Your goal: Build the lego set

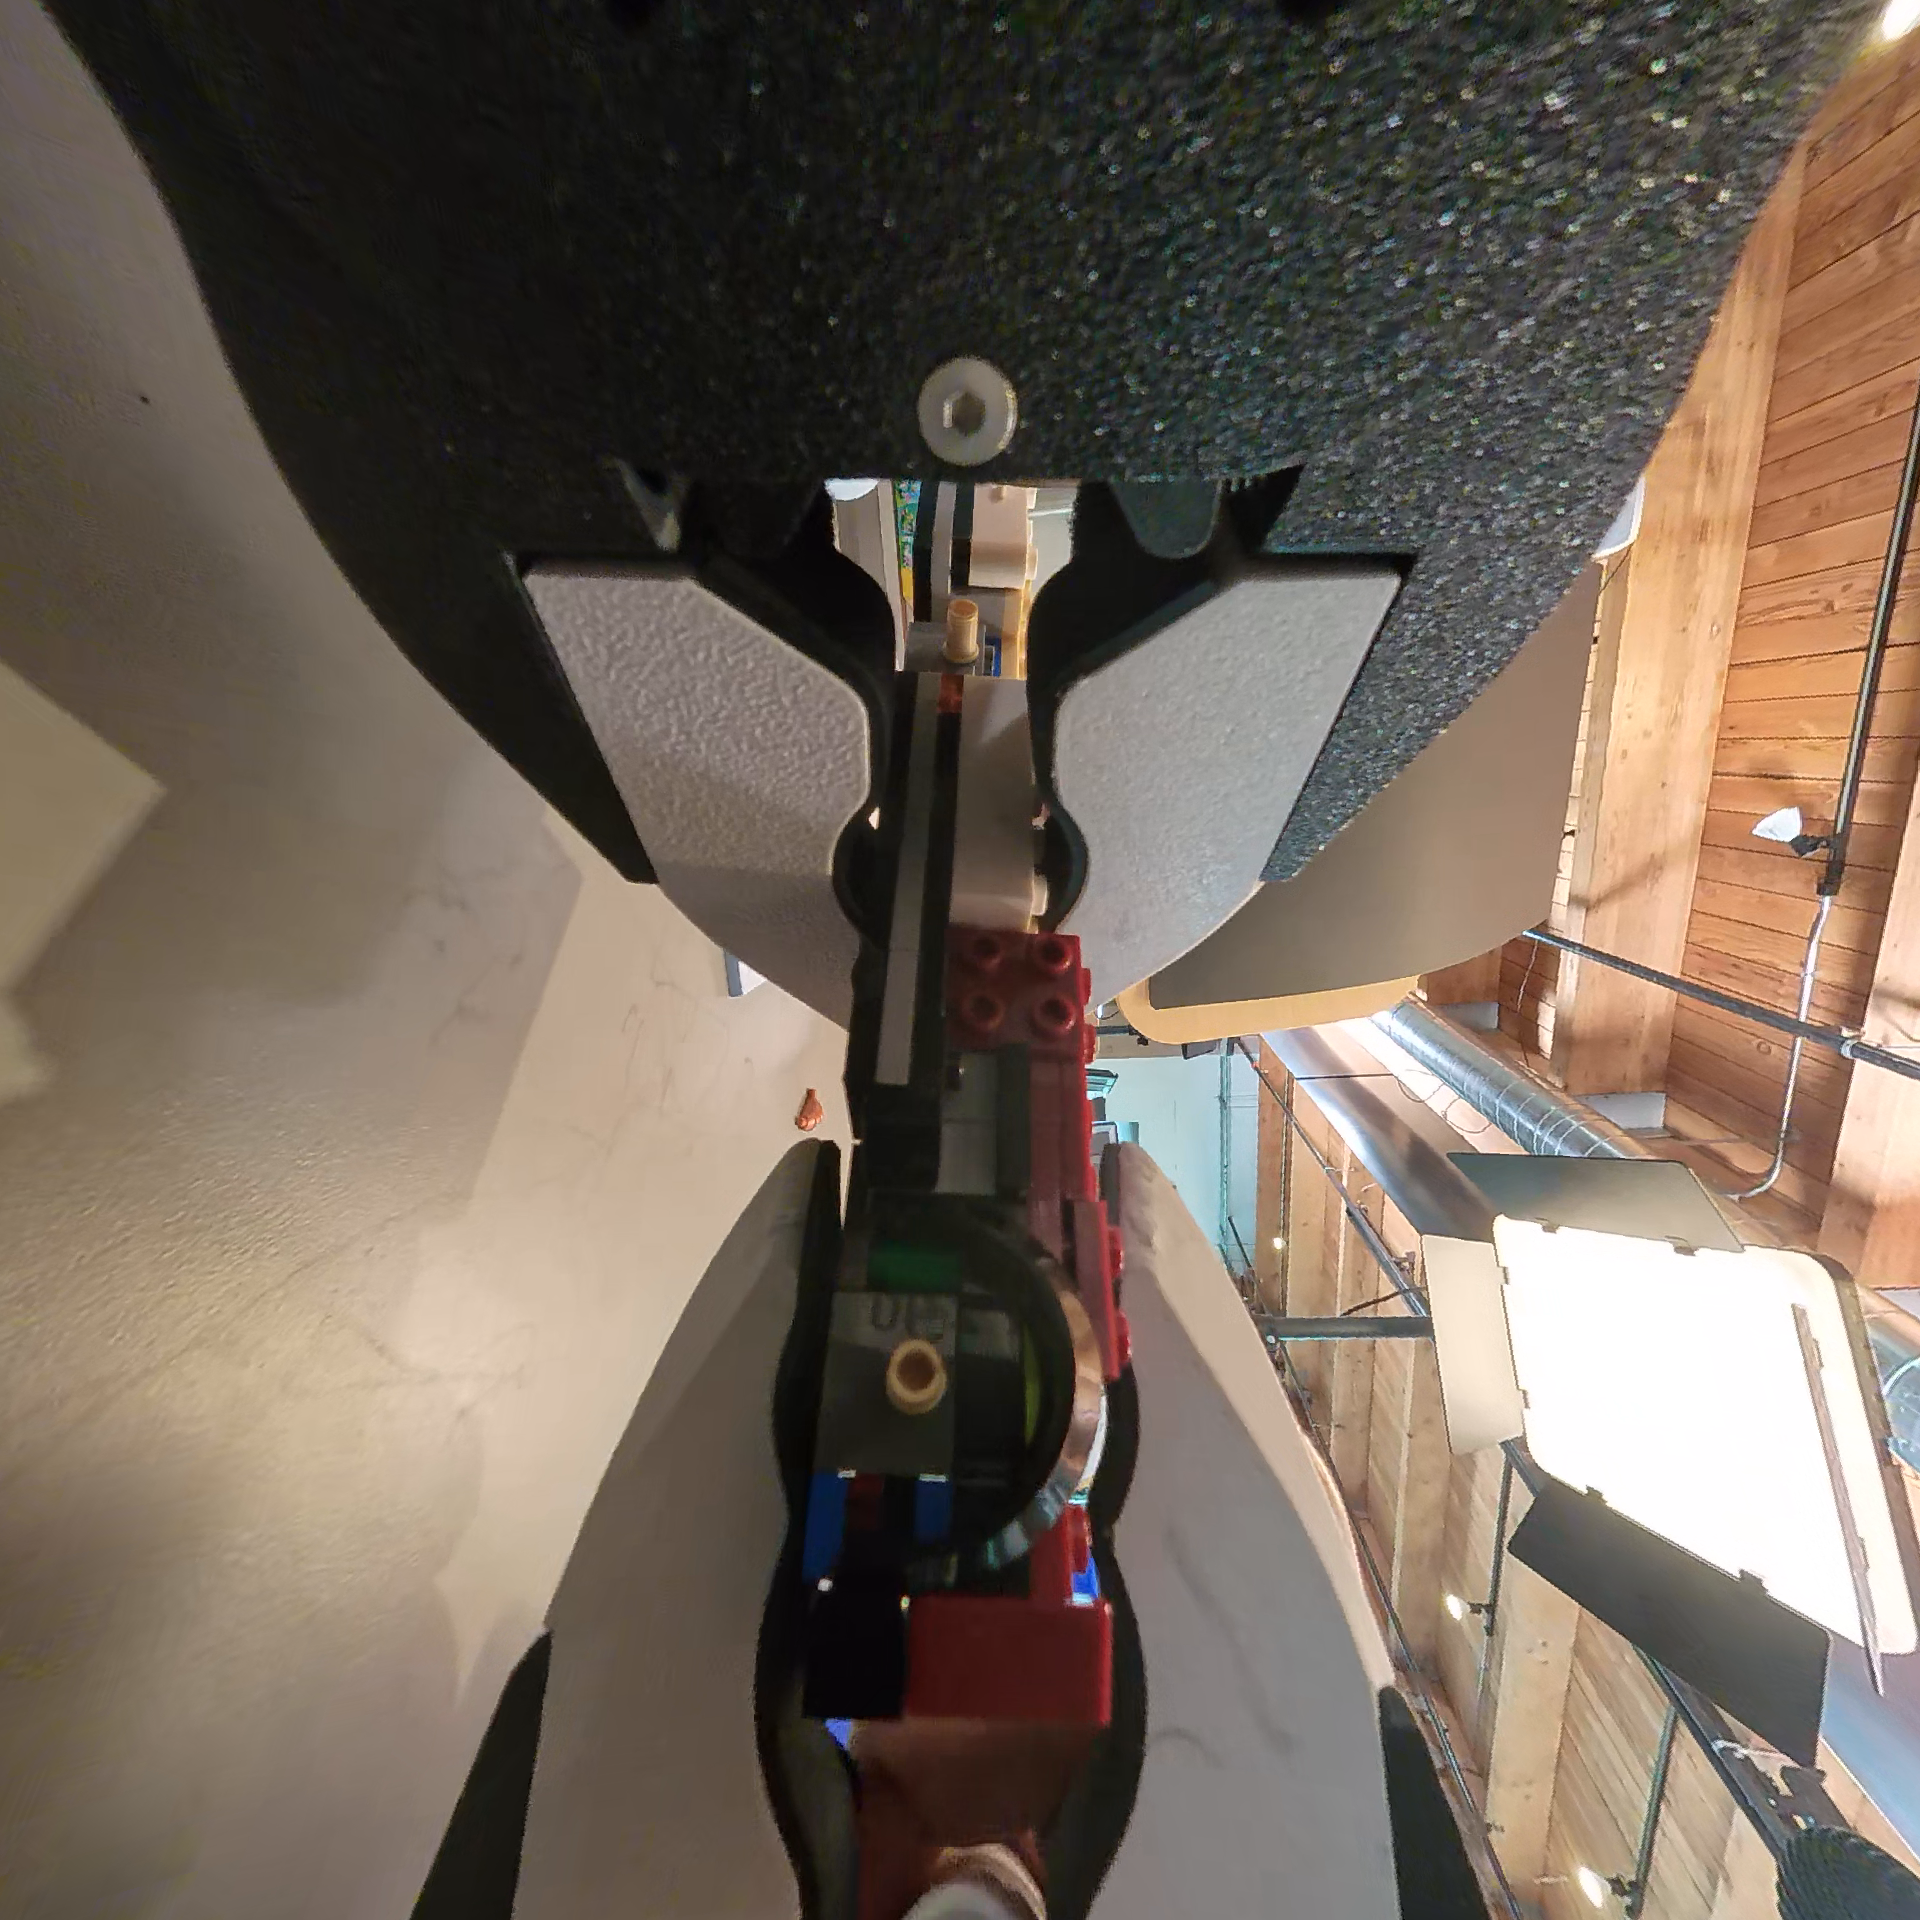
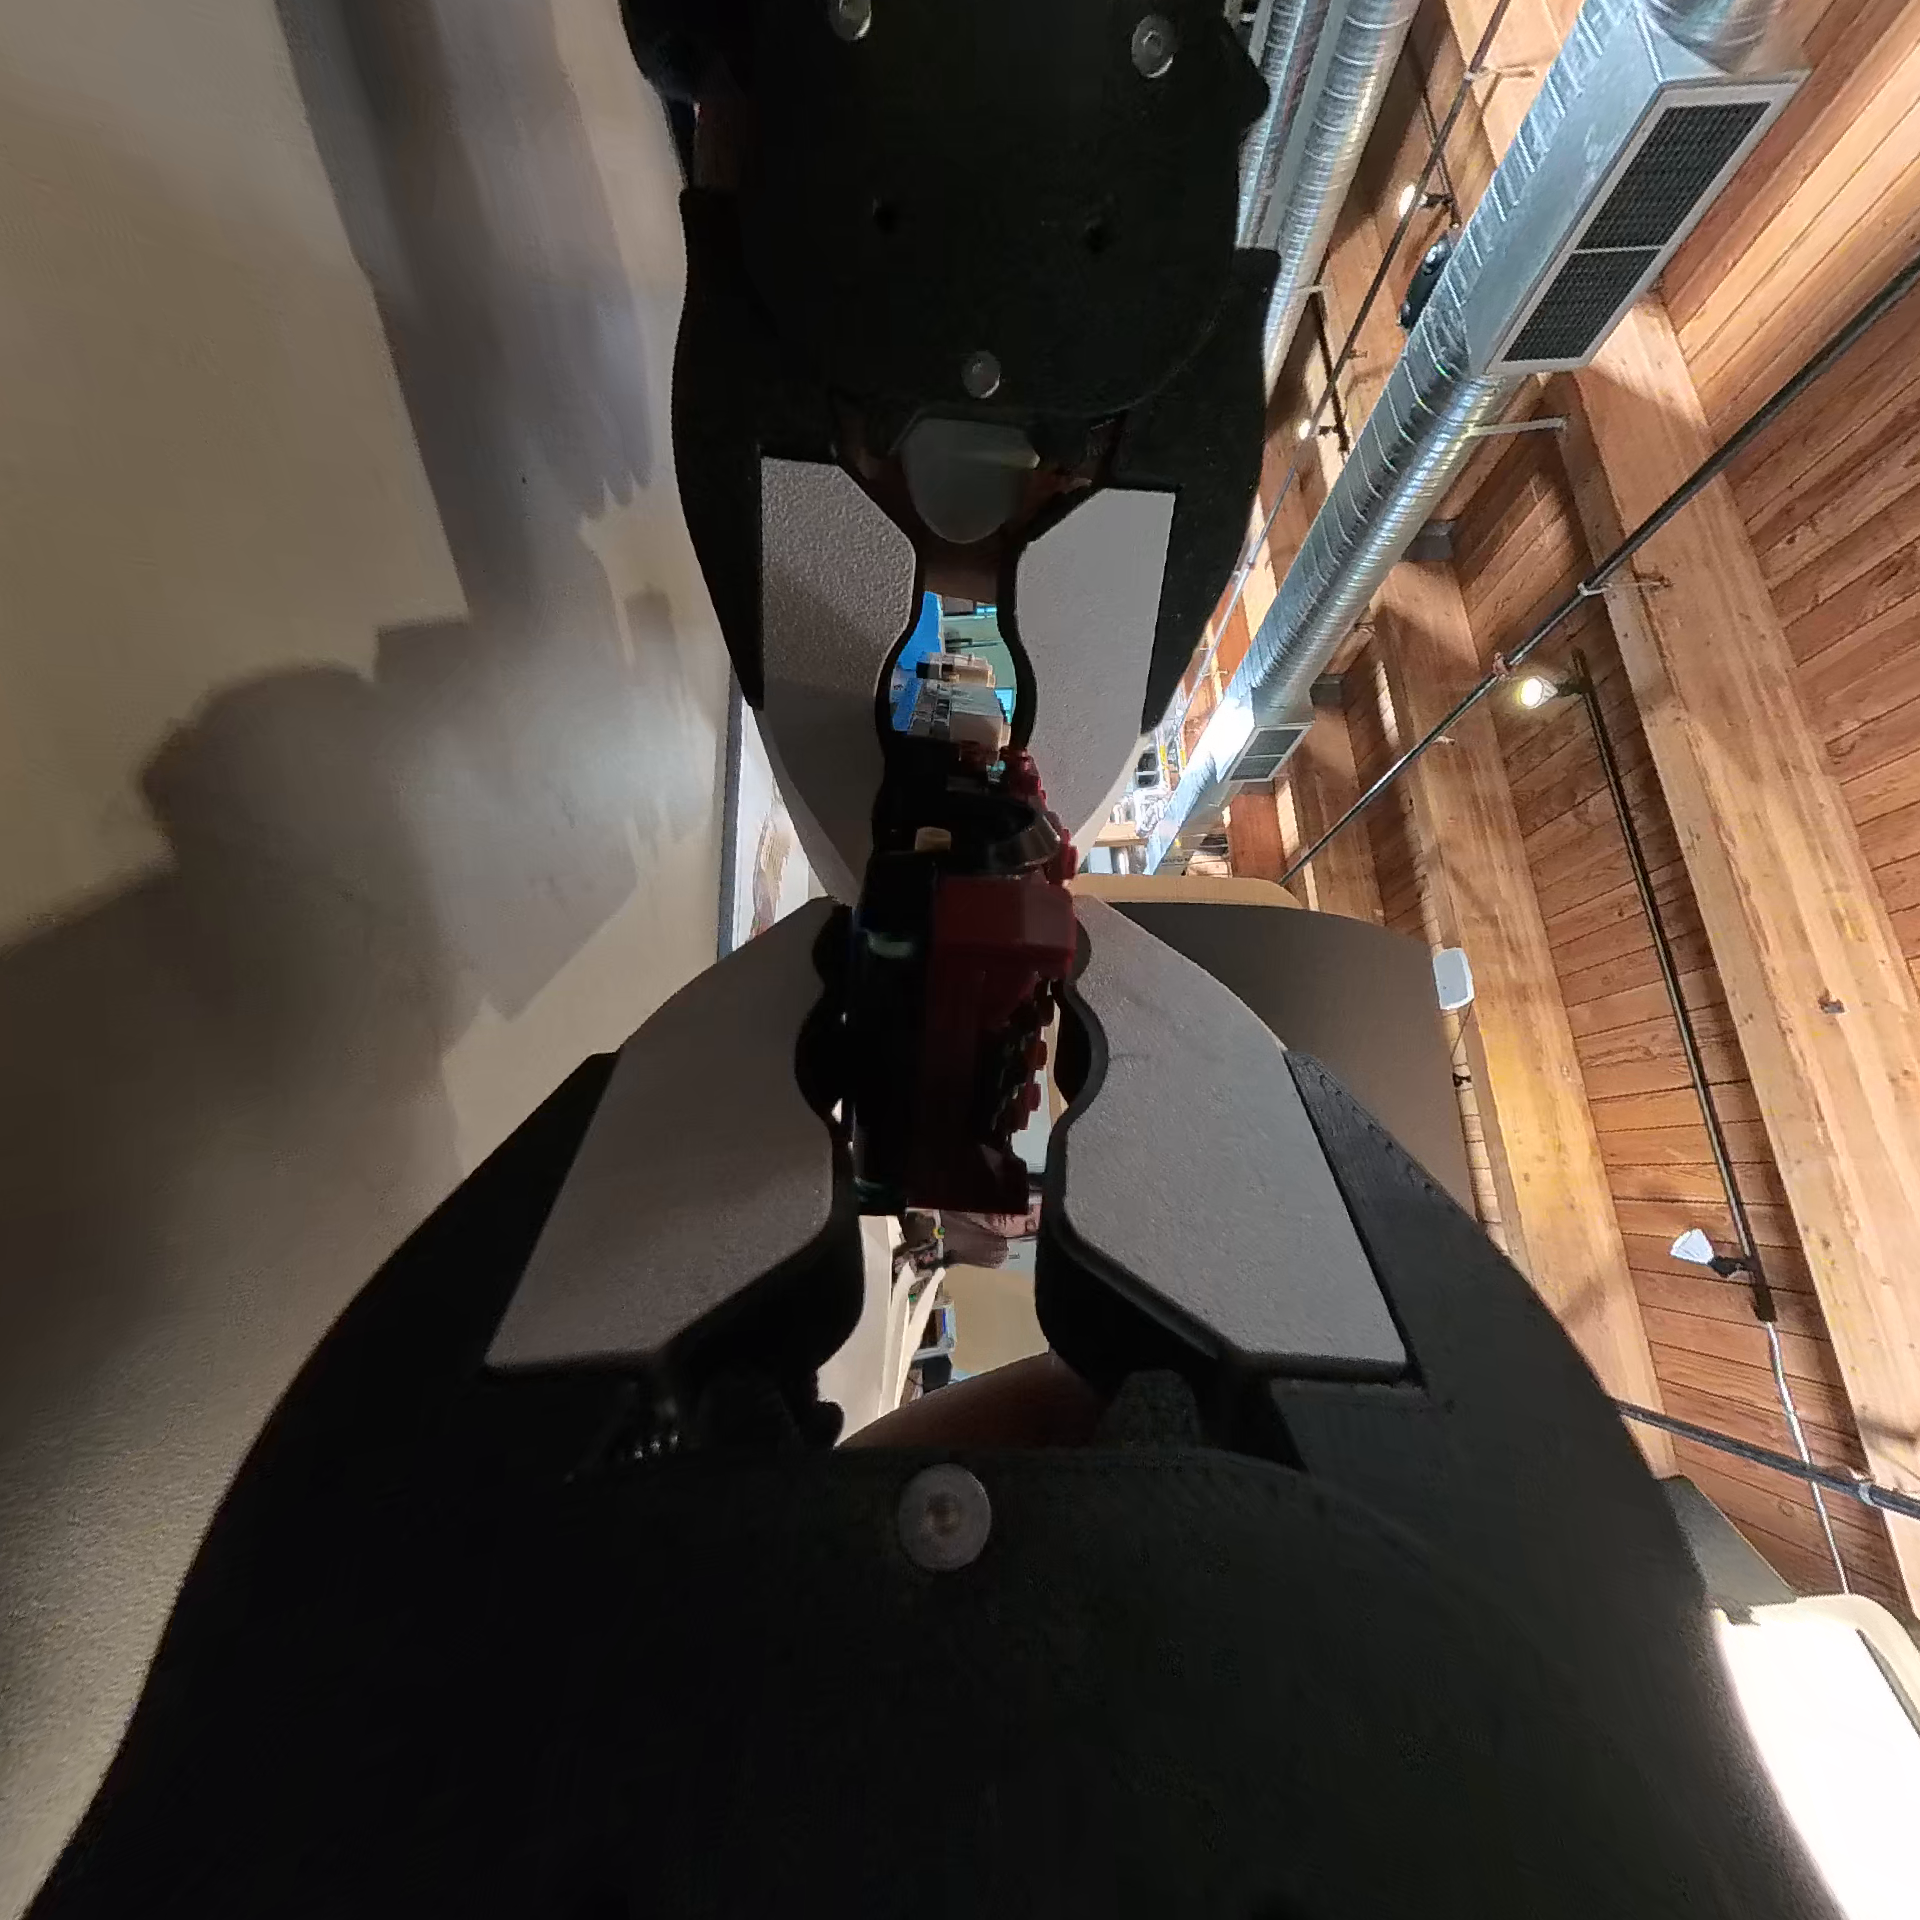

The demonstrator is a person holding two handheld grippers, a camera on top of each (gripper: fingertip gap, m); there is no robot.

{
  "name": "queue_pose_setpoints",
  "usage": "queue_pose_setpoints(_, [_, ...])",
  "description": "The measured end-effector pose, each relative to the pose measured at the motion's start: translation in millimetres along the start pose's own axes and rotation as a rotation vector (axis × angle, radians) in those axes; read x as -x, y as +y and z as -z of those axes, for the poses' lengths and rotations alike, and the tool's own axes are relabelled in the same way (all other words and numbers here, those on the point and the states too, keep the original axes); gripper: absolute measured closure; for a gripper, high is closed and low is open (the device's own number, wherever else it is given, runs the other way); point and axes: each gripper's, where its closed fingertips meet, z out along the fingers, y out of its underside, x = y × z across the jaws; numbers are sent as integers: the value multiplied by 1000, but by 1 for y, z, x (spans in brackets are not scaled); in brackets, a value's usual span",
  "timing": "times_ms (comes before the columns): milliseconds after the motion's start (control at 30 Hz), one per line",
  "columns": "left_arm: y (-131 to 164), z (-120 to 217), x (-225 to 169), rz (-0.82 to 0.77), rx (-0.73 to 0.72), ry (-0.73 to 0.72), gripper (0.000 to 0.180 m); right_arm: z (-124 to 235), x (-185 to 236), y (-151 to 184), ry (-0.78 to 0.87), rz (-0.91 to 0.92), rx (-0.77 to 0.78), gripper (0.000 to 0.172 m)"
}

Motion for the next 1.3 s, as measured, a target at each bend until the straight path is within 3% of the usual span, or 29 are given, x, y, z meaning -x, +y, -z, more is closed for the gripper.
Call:
queue_pose_setpoints(600, [4,-4,-2,15,31,19,155,-2,2,5,-17,12,39,134])
queue_pose_setpoints(700, [6,-6,-7,20,42,33,155,-1,6,5,-46,-16,38,115])
queue_pose_setpoints(767, [9,-6,-7,19,54,36,155,1,3,2,-40,-23,19,113])
queue_pose_setpoints(1067, [8,-7,-5,42,56,34,155,5,-1,-4,-1,-8,-31,138])
queue_pose_setpoints(1300, [6,-6,-3,22,52,29,155,6,1,-8,-29,-42,-69,139])
